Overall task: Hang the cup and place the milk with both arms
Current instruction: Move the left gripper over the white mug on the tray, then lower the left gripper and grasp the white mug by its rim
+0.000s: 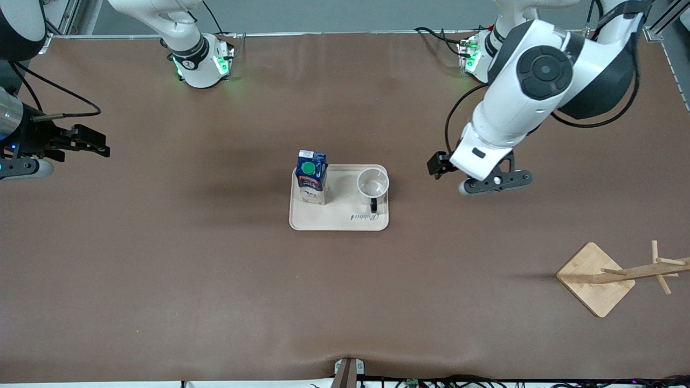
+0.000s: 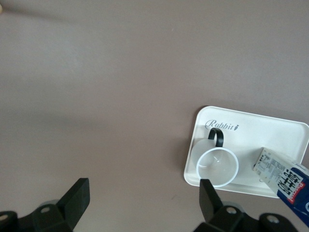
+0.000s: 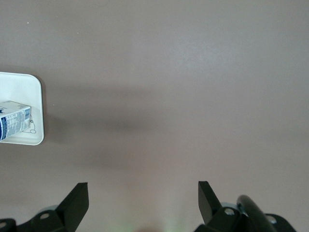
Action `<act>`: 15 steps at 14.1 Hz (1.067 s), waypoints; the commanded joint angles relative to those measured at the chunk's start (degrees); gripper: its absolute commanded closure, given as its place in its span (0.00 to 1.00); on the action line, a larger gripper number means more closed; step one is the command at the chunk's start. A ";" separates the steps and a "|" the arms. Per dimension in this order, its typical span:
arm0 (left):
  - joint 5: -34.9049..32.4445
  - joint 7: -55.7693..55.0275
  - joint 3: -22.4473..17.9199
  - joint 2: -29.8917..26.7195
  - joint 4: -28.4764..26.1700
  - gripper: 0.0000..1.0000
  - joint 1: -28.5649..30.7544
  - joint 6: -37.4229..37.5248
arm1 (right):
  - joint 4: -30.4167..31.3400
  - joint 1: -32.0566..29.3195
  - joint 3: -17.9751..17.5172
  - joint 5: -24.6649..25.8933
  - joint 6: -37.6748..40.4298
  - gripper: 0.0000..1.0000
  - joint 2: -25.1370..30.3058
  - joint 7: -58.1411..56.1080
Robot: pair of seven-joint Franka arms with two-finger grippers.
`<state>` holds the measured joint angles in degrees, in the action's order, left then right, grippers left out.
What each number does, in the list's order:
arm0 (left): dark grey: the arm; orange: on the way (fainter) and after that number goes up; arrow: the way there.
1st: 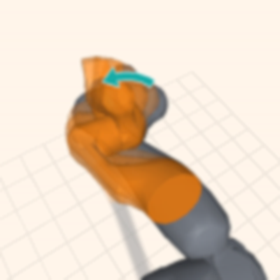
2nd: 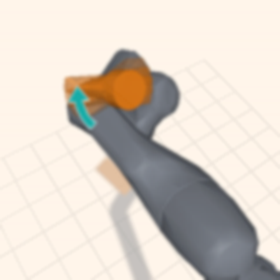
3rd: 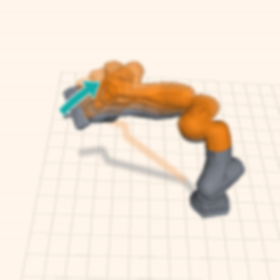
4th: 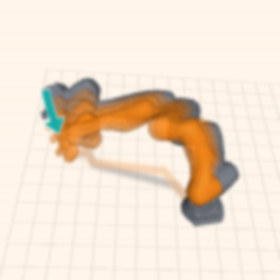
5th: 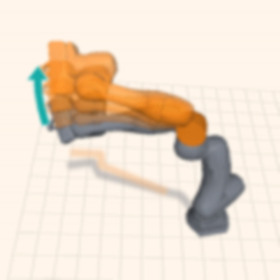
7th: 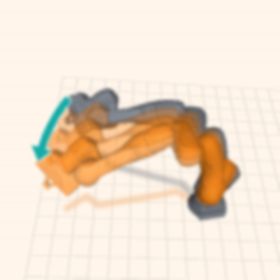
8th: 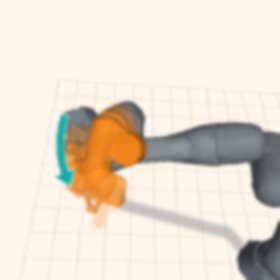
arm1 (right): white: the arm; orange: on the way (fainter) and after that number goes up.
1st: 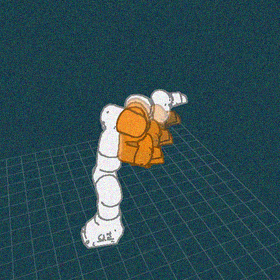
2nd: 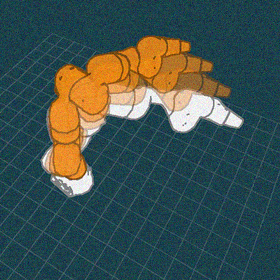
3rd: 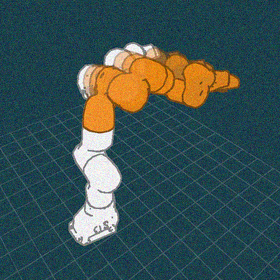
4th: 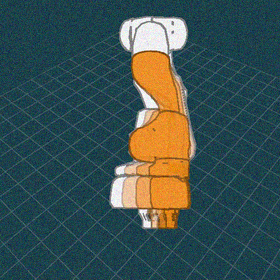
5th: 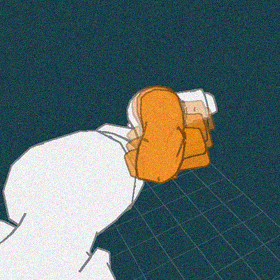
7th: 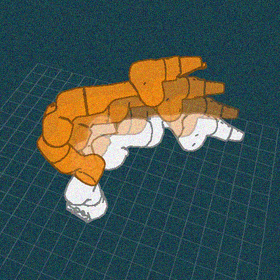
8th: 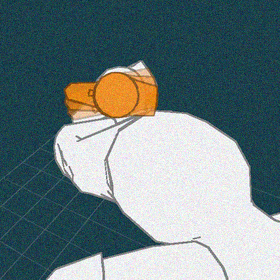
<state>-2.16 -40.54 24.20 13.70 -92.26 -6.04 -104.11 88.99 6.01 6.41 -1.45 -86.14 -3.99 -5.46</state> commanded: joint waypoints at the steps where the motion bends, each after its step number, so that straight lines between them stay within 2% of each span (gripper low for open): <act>1: -0.21 -5.33 0.06 2.90 -1.25 0.00 -3.97 -3.28 | -0.84 0.23 0.10 0.30 0.71 0.00 -0.40 -0.26; 2: -0.30 -7.08 -0.03 3.26 -2.74 0.00 -5.20 -5.12 | -0.75 0.23 0.10 0.30 0.71 0.00 -0.40 -0.26; 4: -0.47 -11.56 -0.03 3.17 -8.44 0.00 -7.05 -13.53 | -0.75 0.31 0.10 0.39 0.71 0.00 -0.40 -0.17; 7: -2.04 -11.93 -0.03 4.31 -12.94 0.00 -8.64 -17.44 | -0.75 0.31 0.10 0.30 0.71 0.00 -0.40 -0.17; 14: -6.61 -17.02 0.05 13.18 -13.21 0.00 -11.98 -24.02 | -0.66 1.19 0.10 0.21 0.71 0.00 -1.45 0.01; 15: -6.97 -17.38 -0.03 14.50 -13.21 0.05 -12.41 -24.99 | -0.66 1.37 0.10 0.21 0.71 0.00 -1.45 0.01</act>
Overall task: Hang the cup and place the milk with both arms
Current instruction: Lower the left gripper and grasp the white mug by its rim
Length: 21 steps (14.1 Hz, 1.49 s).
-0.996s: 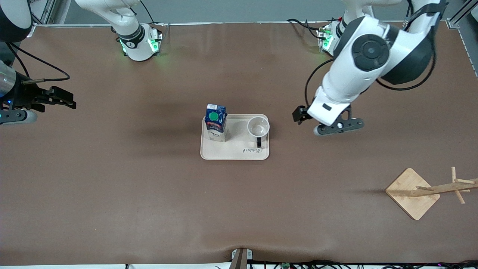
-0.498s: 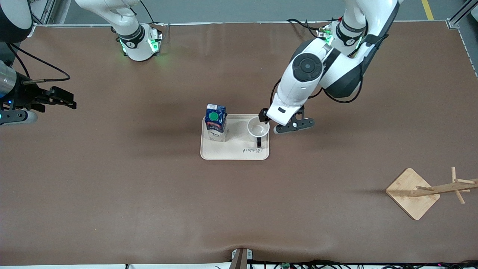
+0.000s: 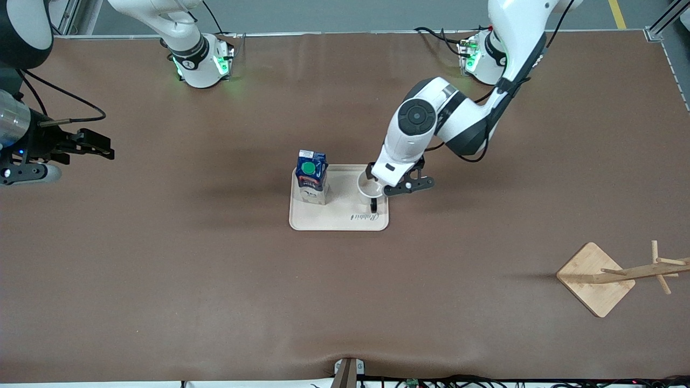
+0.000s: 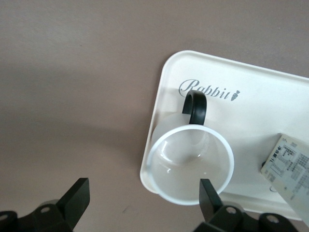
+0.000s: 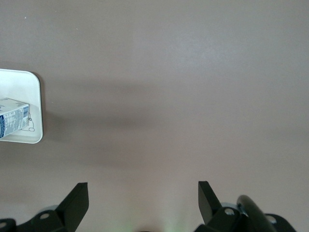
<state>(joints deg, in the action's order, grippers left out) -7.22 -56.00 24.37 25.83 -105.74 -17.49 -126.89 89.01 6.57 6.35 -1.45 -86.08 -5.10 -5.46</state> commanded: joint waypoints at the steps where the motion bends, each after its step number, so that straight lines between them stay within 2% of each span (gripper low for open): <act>1: -2.00 -2.09 -0.20 2.91 0.27 0.10 -1.05 -2.31 | -0.68 0.90 0.15 0.22 0.65 0.00 -0.44 0.01; 5: -2.88 -3.14 -0.20 4.84 0.27 0.23 -1.05 -3.18 | -0.33 1.86 0.15 0.13 0.48 0.00 -0.44 0.27; 9: -2.88 -3.50 -0.29 5.99 0.36 0.69 -1.76 -3.63 | -0.24 2.83 0.15 -2.42 0.56 0.00 -1.05 3.43; 13: -2.79 -3.59 -0.29 5.99 0.80 1.00 -1.58 -3.63 | -0.24 4.23 0.15 -4.18 0.39 0.00 -1.84 5.89; 19: -2.88 -3.32 -0.37 4.68 2.37 1.00 -1.49 -2.05 | -0.24 8.98 0.15 -4.79 -0.32 0.00 -2.90 13.35; 21: -2.80 -3.50 -0.37 2.40 2.38 1.00 -0.97 -0.82 | -0.24 10.12 0.15 -7.68 -0.75 0.00 -3.77 16.25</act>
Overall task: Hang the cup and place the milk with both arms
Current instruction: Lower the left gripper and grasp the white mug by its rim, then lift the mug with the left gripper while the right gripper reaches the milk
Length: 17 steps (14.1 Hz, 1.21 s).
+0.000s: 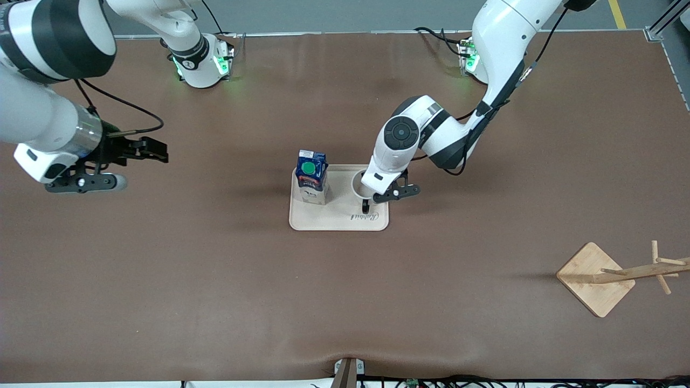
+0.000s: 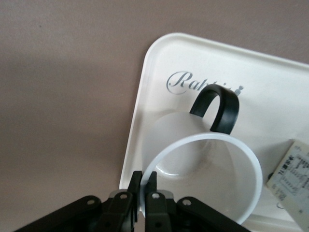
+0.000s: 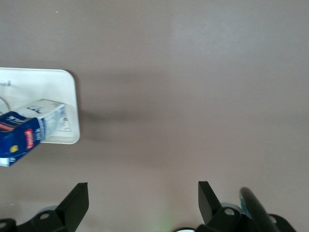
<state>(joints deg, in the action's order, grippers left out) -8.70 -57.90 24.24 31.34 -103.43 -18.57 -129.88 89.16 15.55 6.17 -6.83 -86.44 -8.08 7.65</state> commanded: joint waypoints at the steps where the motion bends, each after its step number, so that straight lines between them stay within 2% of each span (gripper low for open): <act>1: -1.40 -1.60 -0.25 -4.70 0.07 1.00 0.37 3.13 | -0.40 1.58 0.33 -2.92 -0.83 0.00 -0.98 4.38; 8: -1.40 1.03 -0.42 -15.86 0.07 1.00 7.30 8.15 | -0.40 8.87 0.33 -3.01 -5.84 0.00 -3.70 14.30; 17: -1.32 2.00 -0.34 -23.60 0.07 1.00 20.84 8.15 | -0.48 21.08 0.33 -3.72 -12.60 0.00 -9.32 29.42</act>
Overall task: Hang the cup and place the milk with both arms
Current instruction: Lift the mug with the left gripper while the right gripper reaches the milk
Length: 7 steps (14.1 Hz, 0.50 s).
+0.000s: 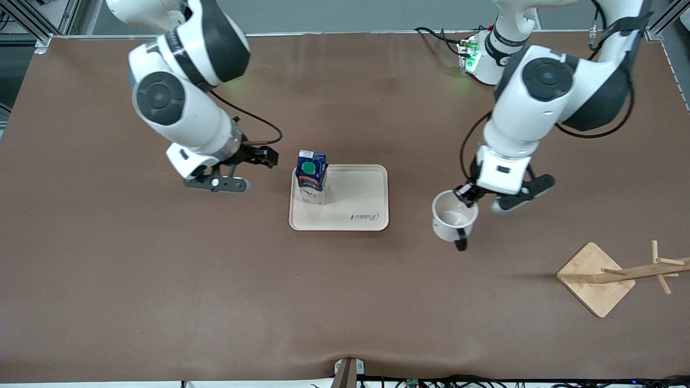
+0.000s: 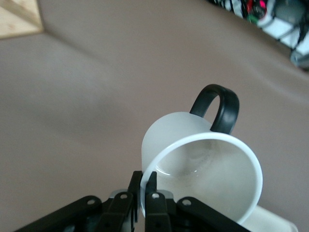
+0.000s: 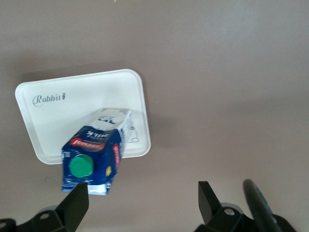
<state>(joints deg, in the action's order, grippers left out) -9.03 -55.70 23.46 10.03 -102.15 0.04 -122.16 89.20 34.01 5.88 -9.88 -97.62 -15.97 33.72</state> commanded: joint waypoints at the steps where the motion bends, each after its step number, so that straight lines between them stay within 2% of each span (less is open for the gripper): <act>1: -0.99 -0.20 0.44 -2.56 -1.21 1.00 3.47 0.43 | -0.52 4.04 0.62 -0.67 -2.56 0.00 -2.22 4.50; 5: -0.99 0.24 0.44 -3.26 -0.78 1.00 9.44 -0.01 | -0.52 7.82 0.71 -0.14 -5.82 0.00 -5.30 7.85; 7: -0.73 0.16 0.18 -3.00 0.45 1.00 10.51 -0.10 | -0.52 8.70 0.71 0.12 -6.09 0.00 -6.35 7.94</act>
<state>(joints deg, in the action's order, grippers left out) -9.03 -55.57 23.42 8.22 -102.02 9.32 -122.32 89.22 41.81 5.90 -9.88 -103.50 -21.37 40.78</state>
